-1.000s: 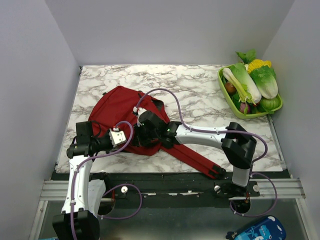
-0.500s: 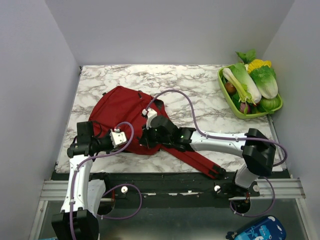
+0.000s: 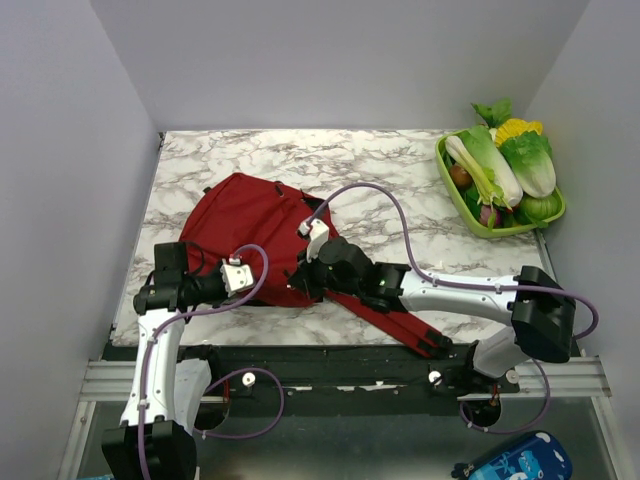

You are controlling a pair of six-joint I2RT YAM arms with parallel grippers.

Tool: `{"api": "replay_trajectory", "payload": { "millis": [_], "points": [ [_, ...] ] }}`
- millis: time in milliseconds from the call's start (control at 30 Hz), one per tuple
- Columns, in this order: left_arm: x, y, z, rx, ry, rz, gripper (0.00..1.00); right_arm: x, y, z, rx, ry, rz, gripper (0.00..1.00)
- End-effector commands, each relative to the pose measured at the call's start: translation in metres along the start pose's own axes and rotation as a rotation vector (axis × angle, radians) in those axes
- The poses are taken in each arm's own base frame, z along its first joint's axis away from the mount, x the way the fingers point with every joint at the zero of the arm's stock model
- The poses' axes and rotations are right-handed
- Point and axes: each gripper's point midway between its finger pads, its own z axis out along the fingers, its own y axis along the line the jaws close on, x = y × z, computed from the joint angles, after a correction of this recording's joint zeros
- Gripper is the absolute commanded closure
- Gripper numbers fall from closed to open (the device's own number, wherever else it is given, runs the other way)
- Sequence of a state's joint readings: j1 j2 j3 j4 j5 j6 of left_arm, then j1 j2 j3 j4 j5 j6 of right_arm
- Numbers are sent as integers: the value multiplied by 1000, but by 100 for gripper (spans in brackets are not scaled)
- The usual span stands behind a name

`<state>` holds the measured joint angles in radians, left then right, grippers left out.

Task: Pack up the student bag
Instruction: Zip the student bag at the center of the board.

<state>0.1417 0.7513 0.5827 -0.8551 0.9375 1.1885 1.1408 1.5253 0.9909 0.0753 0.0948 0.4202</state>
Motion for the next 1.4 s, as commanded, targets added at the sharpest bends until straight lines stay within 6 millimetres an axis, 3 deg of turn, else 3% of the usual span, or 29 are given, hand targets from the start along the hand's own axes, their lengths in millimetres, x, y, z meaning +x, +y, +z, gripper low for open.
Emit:
{"api": "replay_trajectory", "payload": {
  "millis": [0, 67, 100, 200, 267, 467, 700, 833, 967, 1167, 1200, 1367],
  "points": [
    [-20, 15, -11, -44, -14, 50, 79, -10, 6, -6, -22, -18, -51, 99],
    [-44, 15, -18, -37, -77, 48, 69, -20, 21, -4, -77, -32, -54, 99],
    [-53, 14, -20, -36, -102, 46, 58, -19, 25, -1, -95, -23, -56, 99],
    [-83, 12, -25, -19, -187, 38, 51, -20, 43, 5, -166, -11, -75, 99],
    [-90, 5, -21, 25, -217, 28, 49, -20, 45, 7, -179, -10, -80, 99],
    [-68, -18, 2, 165, -189, -22, 43, -16, 37, 4, -148, -21, -62, 99],
    [-53, -26, 20, 258, -146, -17, 39, -7, 33, 5, -135, -9, -43, 99],
    [-52, -25, 28, 283, -133, -9, 42, -7, 27, 7, -105, -16, -33, 99],
    [-34, -27, 37, 289, -78, 7, 50, -6, 24, 8, -88, -18, -19, 99],
    [-24, -30, 45, 294, -51, -11, 86, -1, 18, 9, -57, -11, -6, 99],
    [-24, -32, 45, 301, -50, -10, 96, -1, 15, 9, -42, -13, -5, 99],
    [-25, -42, 36, 353, -17, 24, 100, 11, -18, 15, 68, 24, 32, 99]
  ]
}}
